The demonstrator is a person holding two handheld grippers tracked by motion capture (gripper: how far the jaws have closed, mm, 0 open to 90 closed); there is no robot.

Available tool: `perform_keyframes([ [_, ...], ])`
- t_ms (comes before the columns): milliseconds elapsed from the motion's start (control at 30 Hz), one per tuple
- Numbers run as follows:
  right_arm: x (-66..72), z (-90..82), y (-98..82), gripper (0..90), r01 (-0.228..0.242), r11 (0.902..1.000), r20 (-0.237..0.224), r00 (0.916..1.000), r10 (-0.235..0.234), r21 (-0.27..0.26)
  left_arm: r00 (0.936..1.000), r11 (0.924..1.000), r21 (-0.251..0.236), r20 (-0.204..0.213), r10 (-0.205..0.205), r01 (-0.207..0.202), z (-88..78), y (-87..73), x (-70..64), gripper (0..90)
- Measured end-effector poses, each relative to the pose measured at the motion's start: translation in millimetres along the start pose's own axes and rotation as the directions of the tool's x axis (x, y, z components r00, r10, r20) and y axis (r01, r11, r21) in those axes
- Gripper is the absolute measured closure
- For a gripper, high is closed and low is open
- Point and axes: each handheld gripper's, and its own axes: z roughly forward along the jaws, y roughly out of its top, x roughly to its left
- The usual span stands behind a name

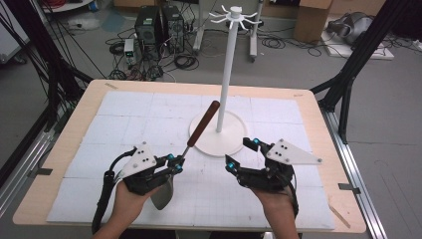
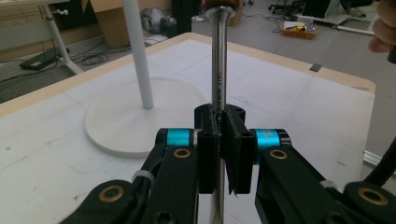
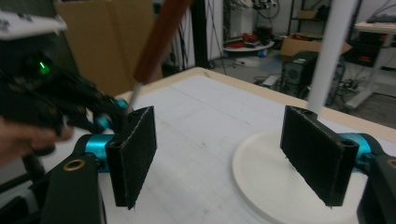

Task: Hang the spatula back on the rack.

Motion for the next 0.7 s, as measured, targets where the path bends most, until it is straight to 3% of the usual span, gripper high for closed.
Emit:
perform_keyframes([
  [333,11.9,32.3,19.2,29.2,-0.009,0.9999,-0.061,0.9981,0.008,-0.013,0.9998,0.9999,0.012,0.019,-0.007,0.007,20.2,1.5,-15.3,84.0],
  [500,15.9,40.6,25.4,29.3,-0.031,0.9988,-0.053,0.9982,0.028,-0.039,0.9998,0.9998,0.015,0.016,-0.012,0.012,24.5,1.1,-18.7,84.0],
  [700,18.6,43.5,30.7,37.4,-0.043,0.9973,-0.034,0.9986,0.041,-0.059,0.9997,0.9997,0.007,0.005,-0.023,0.023,24.7,1.8,-20.1,84.0],
])
